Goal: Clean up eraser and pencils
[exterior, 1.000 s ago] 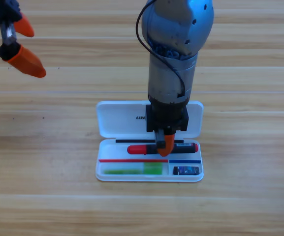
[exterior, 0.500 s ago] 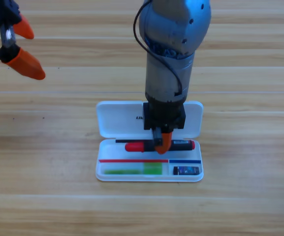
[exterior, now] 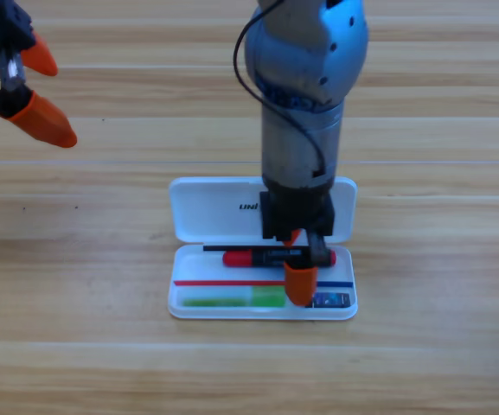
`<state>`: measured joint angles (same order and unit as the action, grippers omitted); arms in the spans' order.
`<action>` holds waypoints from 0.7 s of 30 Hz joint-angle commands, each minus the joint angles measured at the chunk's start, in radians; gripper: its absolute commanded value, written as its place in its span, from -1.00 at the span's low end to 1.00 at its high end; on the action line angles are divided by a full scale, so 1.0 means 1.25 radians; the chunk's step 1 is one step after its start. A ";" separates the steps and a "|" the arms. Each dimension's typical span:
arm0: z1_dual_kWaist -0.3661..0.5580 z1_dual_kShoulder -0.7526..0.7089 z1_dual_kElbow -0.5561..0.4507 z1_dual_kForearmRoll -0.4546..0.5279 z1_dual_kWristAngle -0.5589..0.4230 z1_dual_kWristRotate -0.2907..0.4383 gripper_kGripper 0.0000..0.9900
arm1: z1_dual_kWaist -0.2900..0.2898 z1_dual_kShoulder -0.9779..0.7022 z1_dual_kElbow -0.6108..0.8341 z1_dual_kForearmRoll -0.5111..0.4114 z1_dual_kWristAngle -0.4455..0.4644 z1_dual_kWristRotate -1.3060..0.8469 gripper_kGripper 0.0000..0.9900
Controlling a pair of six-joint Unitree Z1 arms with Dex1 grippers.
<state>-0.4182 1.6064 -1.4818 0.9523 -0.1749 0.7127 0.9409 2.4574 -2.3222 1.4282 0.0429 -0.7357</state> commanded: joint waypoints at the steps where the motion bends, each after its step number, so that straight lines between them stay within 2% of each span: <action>1: 0.020 -0.017 0.018 -0.003 -0.002 0.005 1.00 | 0.050 -0.310 0.129 0.036 0.092 0.034 0.74; 4: 0.020 -0.017 0.018 -0.003 -0.002 0.005 1.00 | 0.055 -0.468 0.204 0.025 0.138 0.081 0.88; 6: 0.020 -0.017 0.017 -0.005 -0.001 0.005 1.00 | 0.052 -0.567 0.278 -0.027 0.153 0.128 0.97; 7: 0.020 -0.016 0.016 -0.005 -0.001 0.005 1.00 | 0.034 -0.617 0.332 -0.072 0.157 0.152 1.00; 10: 0.020 -0.010 0.009 -0.005 0.000 0.004 1.00 | -0.014 -0.773 0.570 -0.304 0.149 0.213 1.00; 11: 0.020 -0.008 0.006 -0.007 0.000 0.003 1.00 | -0.020 -0.815 0.642 -0.374 0.145 0.222 1.00; 13: 0.020 -0.003 0.001 -0.011 0.005 0.002 0.99 | -0.021 -0.864 0.741 -0.460 0.141 0.240 1.00; 15: 0.020 0.007 -0.006 -0.016 0.006 -0.001 0.96 | -0.021 -0.869 0.783 -0.492 0.169 0.258 1.00; 19: 0.020 0.024 -0.015 -0.026 0.015 -0.002 0.93 | -0.021 -0.817 0.797 -0.502 0.246 0.265 1.00; 21: 0.020 0.034 -0.020 -0.030 0.016 0.002 0.83 | -0.021 -0.800 0.807 -0.514 0.274 0.271 1.00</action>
<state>-0.4170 1.6043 -1.4973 0.9348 -0.1680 0.7126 0.9410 1.4079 -1.3655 0.8161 0.3148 -0.4146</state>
